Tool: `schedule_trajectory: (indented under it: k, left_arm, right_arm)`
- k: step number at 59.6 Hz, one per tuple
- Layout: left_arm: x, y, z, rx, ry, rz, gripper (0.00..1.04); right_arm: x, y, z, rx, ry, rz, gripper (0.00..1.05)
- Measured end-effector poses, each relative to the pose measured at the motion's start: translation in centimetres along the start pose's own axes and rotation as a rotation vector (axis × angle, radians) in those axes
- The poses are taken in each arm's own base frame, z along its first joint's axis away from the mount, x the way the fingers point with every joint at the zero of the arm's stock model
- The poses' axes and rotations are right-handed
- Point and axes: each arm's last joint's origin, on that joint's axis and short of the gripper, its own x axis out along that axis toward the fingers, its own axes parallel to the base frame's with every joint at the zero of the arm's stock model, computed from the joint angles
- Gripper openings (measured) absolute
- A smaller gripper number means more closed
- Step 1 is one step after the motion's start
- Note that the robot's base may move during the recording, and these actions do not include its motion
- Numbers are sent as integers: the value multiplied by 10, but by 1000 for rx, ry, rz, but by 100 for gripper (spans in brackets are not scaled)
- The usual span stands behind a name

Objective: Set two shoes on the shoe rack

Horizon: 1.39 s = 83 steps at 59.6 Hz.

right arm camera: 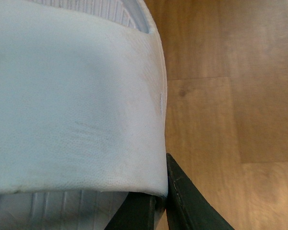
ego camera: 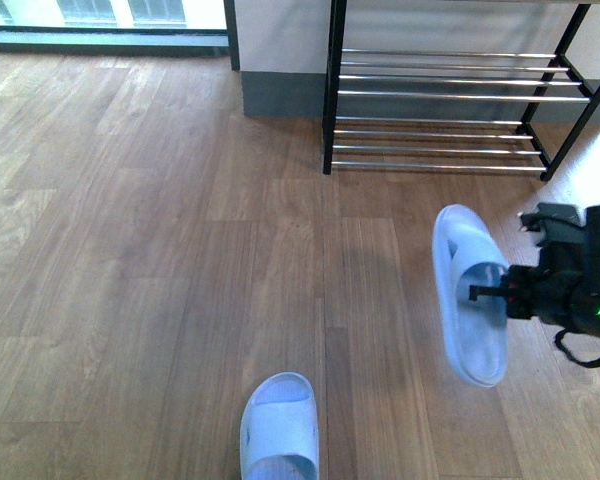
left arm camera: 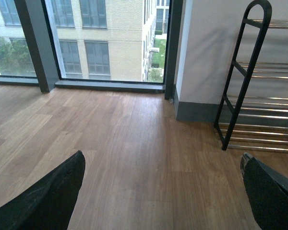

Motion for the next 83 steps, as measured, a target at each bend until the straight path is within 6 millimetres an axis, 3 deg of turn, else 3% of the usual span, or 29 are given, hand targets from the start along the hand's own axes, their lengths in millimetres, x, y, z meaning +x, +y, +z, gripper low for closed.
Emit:
schedule_trajectory:
  k: [6,18,29,36,83]
  left_arm:
    - [0,0,0,0,0,0,95]
    - [0,0,0,0,0,0,95]
    - [0,0,0,0,0,0,95]
    - [0,0,0,0,0,0,95]
    - [0,0,0,0,0,0,95]
  right_arm:
    - [-47,-12,12,34,-28,-23,1]
    - [-164,-27,38,100,-155,4,1]
    - [-217,-28,32,120,-218,37,1]
    - [-228,-27,35,118,-271,46,1]
    - [-228,-27,34,123,-267,47,1]
